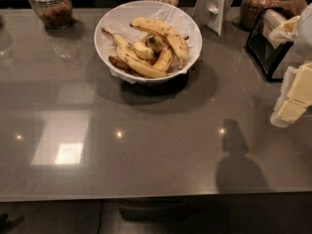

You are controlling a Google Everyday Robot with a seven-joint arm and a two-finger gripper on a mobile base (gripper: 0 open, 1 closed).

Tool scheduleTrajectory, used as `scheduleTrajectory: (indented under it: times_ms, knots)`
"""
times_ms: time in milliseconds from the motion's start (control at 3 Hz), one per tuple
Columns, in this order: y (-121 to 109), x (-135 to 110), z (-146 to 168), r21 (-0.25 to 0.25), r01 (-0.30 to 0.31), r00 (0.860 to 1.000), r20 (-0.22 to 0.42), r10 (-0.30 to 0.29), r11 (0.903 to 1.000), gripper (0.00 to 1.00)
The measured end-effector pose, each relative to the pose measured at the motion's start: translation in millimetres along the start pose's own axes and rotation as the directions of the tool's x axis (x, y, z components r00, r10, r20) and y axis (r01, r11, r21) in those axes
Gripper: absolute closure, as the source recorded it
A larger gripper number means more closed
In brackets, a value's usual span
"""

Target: Pick banana from white bowl

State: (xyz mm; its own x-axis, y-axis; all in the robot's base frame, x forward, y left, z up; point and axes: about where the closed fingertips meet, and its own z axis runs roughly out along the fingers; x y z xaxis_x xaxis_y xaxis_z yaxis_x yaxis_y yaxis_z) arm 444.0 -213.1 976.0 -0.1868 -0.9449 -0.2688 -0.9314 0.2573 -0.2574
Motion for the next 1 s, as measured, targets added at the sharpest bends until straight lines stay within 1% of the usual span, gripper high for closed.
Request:
scheduleTrajectory:
  times_ms: [333, 667, 1000]
  knots:
    - [-17, -14, 15, 0.025, 0.036, 0.984, 0.175, -0.04, 0.999, 0.0]
    - [-41, -49, 28, 0.038, 0.056, 0.917, 0.392, -0.067, 0.9977, 0.0]
    - [-70, -86, 35, 0.027, 0.059, 0.847, 0.528, -0.064, 0.9979, 0.0]
